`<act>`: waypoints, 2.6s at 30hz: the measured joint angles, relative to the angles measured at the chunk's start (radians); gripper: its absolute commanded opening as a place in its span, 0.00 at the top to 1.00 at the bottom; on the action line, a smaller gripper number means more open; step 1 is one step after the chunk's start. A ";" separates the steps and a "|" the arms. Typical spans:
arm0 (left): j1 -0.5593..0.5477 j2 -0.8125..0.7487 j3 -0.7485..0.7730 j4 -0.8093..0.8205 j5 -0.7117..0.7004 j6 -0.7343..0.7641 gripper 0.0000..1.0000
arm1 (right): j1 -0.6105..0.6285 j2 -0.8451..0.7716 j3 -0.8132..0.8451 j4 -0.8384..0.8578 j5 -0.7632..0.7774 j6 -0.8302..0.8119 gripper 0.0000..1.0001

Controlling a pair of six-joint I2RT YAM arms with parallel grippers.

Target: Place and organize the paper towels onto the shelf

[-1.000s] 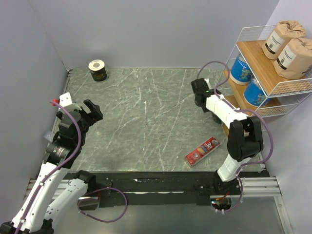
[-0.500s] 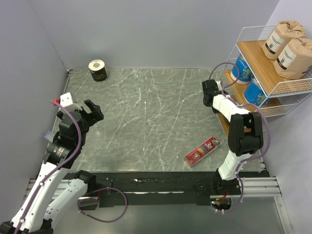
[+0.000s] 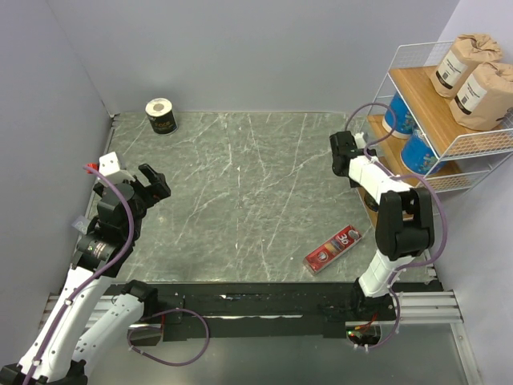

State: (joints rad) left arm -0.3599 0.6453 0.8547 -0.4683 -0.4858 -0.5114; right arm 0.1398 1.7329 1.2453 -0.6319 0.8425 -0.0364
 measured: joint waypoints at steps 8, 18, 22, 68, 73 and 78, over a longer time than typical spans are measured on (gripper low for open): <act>0.000 0.000 0.000 0.000 0.000 0.000 0.04 | 0.072 -0.032 0.026 -0.037 0.045 0.024 0.39; 0.000 0.000 0.000 0.000 0.000 0.000 0.04 | 0.100 0.019 0.067 0.049 0.047 -0.094 0.57; 0.000 0.000 0.000 0.000 -0.001 0.000 0.04 | 0.100 0.079 0.073 0.089 0.025 -0.132 0.59; -0.002 0.021 -0.002 0.000 -0.002 0.003 0.03 | 0.042 0.118 -0.034 0.132 -0.016 -0.159 0.57; -0.002 0.034 -0.008 0.003 -0.001 0.002 0.03 | 0.158 0.094 -0.018 0.087 -0.085 -0.109 0.51; -0.002 0.081 -0.013 0.016 -0.004 -0.004 0.03 | 0.316 -0.025 -0.018 0.063 -0.214 -0.059 0.41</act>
State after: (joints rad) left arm -0.3618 0.7261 0.8417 -0.4526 -0.4896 -0.5156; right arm 0.4557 1.7077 1.2270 -0.5694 0.6289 -0.0956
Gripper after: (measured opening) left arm 0.967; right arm 0.529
